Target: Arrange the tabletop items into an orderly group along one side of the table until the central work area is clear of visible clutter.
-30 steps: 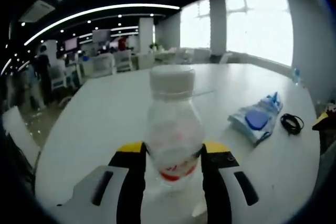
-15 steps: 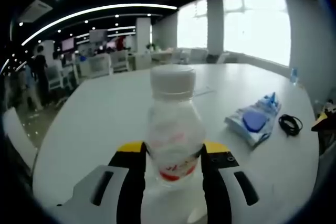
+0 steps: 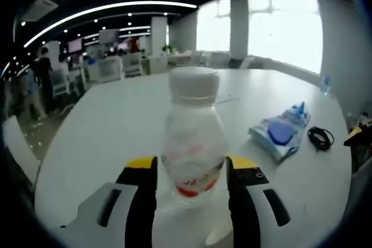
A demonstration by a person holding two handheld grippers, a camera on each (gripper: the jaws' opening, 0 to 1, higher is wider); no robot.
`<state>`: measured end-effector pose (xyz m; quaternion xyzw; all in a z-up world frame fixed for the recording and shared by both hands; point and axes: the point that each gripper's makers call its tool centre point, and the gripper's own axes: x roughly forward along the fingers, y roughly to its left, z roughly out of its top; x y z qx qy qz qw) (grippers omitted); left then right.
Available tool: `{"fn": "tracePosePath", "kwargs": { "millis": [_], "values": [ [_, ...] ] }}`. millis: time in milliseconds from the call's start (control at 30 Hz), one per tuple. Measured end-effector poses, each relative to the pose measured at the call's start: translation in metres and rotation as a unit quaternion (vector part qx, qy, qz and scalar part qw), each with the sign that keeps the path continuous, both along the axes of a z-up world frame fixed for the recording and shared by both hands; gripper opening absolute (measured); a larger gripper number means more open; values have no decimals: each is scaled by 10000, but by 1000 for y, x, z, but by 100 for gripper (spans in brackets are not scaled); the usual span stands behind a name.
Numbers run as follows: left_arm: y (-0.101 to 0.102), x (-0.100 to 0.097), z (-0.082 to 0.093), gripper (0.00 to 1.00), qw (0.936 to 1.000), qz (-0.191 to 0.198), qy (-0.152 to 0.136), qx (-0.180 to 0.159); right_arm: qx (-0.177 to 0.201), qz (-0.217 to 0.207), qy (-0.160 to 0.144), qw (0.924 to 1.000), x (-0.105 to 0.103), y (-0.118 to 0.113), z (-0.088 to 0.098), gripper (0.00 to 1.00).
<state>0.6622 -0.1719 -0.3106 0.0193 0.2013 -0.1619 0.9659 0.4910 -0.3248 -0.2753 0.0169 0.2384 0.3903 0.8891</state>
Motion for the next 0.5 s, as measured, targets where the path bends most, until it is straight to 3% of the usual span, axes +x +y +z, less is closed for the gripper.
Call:
{"fn": "tracePosePath", "kwargs": {
  "millis": [267, 500],
  "values": [
    [9, -4, 1, 56, 9999, 135, 26, -61, 0, 36, -6, 10000, -1, 2, 0, 84],
    [16, -16, 0, 58, 9995, 242, 81, -176, -16, 93, -32, 10000, -3, 5, 0, 85]
  ]
}}
